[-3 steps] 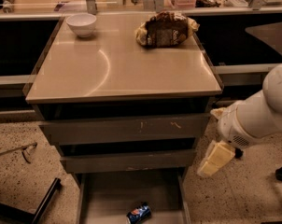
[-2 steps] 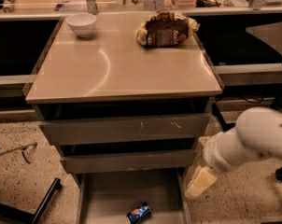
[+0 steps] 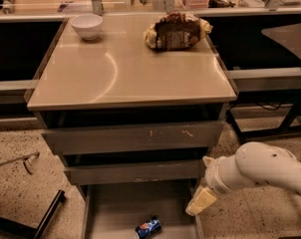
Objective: Pick pepsi can from bottom drawer and place on counter
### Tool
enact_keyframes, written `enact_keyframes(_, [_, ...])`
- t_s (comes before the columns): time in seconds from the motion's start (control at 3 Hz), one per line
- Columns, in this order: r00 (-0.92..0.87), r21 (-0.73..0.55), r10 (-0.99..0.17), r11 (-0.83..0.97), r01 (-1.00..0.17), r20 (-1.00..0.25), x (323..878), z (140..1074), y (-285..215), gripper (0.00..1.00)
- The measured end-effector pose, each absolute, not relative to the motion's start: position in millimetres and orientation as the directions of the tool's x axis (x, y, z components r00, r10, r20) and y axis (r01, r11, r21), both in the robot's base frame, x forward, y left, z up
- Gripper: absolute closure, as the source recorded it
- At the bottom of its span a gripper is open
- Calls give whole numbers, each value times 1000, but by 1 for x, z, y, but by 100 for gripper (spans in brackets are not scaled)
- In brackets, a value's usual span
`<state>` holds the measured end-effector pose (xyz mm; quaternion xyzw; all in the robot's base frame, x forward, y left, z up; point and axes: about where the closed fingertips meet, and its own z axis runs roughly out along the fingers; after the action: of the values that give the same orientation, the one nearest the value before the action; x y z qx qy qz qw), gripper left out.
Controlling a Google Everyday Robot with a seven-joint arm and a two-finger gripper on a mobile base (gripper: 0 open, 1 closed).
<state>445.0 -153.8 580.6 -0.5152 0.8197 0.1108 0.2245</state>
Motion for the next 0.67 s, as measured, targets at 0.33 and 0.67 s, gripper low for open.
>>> enact_keyframes(0.33, [-368, -50, -795, 444, -894, -482, 445, 581, -154, 0])
enact_keyframes(0.67, [-395, -24, -762, 473, -881, -513, 447, 543, -156, 0])
